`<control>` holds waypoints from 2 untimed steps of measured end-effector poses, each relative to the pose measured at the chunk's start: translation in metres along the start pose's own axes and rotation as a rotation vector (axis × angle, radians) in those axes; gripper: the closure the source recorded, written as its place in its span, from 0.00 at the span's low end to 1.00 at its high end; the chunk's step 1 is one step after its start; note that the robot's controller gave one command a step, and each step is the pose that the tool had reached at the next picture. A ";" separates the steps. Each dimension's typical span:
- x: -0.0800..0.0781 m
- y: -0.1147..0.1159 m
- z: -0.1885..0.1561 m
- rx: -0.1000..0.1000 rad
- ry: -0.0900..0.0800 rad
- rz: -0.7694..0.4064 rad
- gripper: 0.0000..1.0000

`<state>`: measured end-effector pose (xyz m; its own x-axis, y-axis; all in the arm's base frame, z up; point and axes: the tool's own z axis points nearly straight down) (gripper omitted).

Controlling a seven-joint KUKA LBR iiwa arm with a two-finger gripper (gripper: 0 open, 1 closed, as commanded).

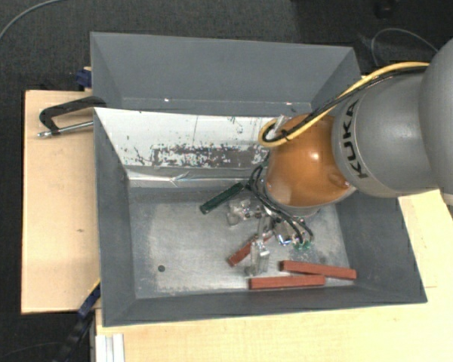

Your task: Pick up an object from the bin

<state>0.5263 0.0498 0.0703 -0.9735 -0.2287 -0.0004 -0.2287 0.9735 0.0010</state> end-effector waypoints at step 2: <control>-0.013 0.037 -0.149 0.000 -0.006 -0.078 1.00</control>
Offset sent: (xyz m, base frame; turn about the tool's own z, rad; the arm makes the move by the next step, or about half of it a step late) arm 0.0000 0.0000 0.0000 0.0000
